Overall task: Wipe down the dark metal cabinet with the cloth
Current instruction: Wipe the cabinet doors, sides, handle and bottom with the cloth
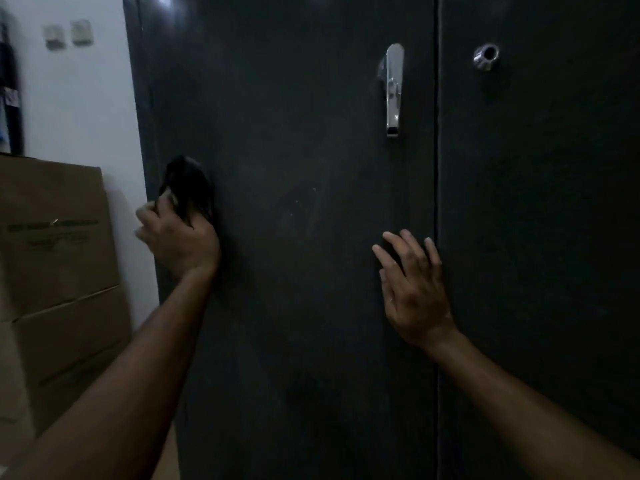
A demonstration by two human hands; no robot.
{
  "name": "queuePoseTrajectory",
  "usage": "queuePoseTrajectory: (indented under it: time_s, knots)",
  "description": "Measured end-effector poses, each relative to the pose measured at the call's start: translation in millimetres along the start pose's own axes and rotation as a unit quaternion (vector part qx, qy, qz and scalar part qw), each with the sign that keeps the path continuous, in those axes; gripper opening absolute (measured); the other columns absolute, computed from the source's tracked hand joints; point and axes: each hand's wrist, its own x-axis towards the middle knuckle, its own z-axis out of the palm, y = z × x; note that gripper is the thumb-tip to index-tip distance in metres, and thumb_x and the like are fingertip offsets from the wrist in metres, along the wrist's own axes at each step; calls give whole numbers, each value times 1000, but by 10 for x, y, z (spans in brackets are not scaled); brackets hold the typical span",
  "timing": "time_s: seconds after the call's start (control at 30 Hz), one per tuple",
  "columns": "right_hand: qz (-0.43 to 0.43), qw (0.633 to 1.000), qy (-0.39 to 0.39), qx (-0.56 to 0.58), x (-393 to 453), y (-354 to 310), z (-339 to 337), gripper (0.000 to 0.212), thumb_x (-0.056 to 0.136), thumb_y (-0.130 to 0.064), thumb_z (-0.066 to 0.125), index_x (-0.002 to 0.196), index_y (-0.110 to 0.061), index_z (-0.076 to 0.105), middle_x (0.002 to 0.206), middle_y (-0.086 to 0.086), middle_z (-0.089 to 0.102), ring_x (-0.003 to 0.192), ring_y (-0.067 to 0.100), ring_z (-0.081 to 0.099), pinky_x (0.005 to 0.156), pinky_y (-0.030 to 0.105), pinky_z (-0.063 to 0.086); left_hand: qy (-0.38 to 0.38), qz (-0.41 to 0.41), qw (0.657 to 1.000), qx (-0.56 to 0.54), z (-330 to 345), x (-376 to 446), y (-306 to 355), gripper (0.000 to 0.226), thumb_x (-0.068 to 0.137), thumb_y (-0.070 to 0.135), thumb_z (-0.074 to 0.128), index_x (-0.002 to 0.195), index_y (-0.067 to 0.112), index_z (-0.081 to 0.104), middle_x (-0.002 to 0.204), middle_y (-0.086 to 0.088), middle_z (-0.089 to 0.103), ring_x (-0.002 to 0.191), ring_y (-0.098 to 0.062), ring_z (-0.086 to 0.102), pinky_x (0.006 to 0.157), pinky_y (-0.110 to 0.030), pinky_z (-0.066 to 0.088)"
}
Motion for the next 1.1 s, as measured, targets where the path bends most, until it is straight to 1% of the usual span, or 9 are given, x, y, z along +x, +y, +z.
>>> queuePoseTrajectory:
  time_s: [0.07, 0.13, 0.23, 0.3, 0.53, 0.63, 0.77, 0.87, 1.1]
  knots:
    - [-4, 1000, -5, 2, 1, 16, 19, 42, 99, -18, 48, 139, -9, 58, 151, 15, 48, 146, 34, 38, 119, 62, 25, 15, -62, 998, 19, 45, -134, 228, 48, 93, 32, 46, 135, 9, 57, 139, -22, 48, 123, -43, 48, 100, -46, 42]
    - [-3, 1000, 1, 1, 1, 16, 43, 42, 99, -18, 48, 139, -10, 58, 150, 14, 48, 146, 34, 38, 119, 61, 24, -50, 159, 986, 6, 72, -526, 386, 46, 93, 28, 53, 135, 11, 59, 134, -21, 52, 115, -43, 51, 94, -45, 42]
    - [-1, 1000, 12, -4, 10, 37, 64, 40, 99, -16, 50, 137, -10, 61, 148, 14, 51, 144, 33, 40, 117, 62, 27, -212, 569, 794, 7, 49, -1083, 326, 45, 91, 29, 58, 134, 20, 67, 131, -15, 62, 105, -37, 55, 86, -46, 51]
    - [2, 1000, 13, -1, 14, 32, 64, 40, 97, -14, 53, 136, -10, 62, 147, 14, 52, 143, 33, 41, 116, 62, 28, -235, 625, 744, 19, 16, -891, 282, 43, 92, 32, 58, 130, 19, 72, 128, -17, 67, 102, -38, 60, 83, -46, 53]
    - [-13, 1000, -11, 19, 23, 74, -46, 42, 98, -16, 47, 138, -10, 58, 150, 10, 50, 144, 30, 41, 118, 58, 28, 14, 27, 1000, -5, 95, 265, 535, 43, 93, 24, 50, 131, 9, 62, 138, -23, 48, 121, -45, 48, 102, -49, 43]
    - [-2, 999, 2, 34, 83, 135, -100, 42, 98, -13, 47, 138, -7, 59, 147, 11, 54, 143, 30, 43, 117, 54, 31, -21, 139, 990, 16, 217, -182, 870, 44, 92, 24, 54, 134, 13, 62, 136, -21, 51, 116, -44, 50, 97, -47, 40]
    - [43, 998, 49, 27, 226, 253, -170, 42, 96, -9, 46, 136, -3, 60, 144, 15, 56, 141, 34, 45, 116, 54, 33, -204, 601, 773, -9, 196, -1023, 705, 41, 91, 28, 60, 128, 18, 72, 128, -17, 65, 104, -38, 57, 86, -46, 48]
    - [22, 999, 48, 12, 336, 324, -208, 41, 97, -9, 47, 135, -3, 61, 145, 16, 56, 141, 35, 46, 115, 57, 34, -234, 715, 659, 22, 103, -873, 540, 38, 94, 31, 58, 127, 22, 75, 126, -14, 70, 99, -33, 59, 80, -39, 50]
    - [10, 1000, 21, -2, 674, 589, -323, 43, 100, -19, 46, 139, -4, 57, 150, 17, 50, 146, 34, 39, 120, 57, 27, -27, 158, 987, -15, 259, 256, 1191, 45, 89, 27, 49, 129, 14, 65, 130, -21, 52, 111, -46, 50, 94, -50, 44]
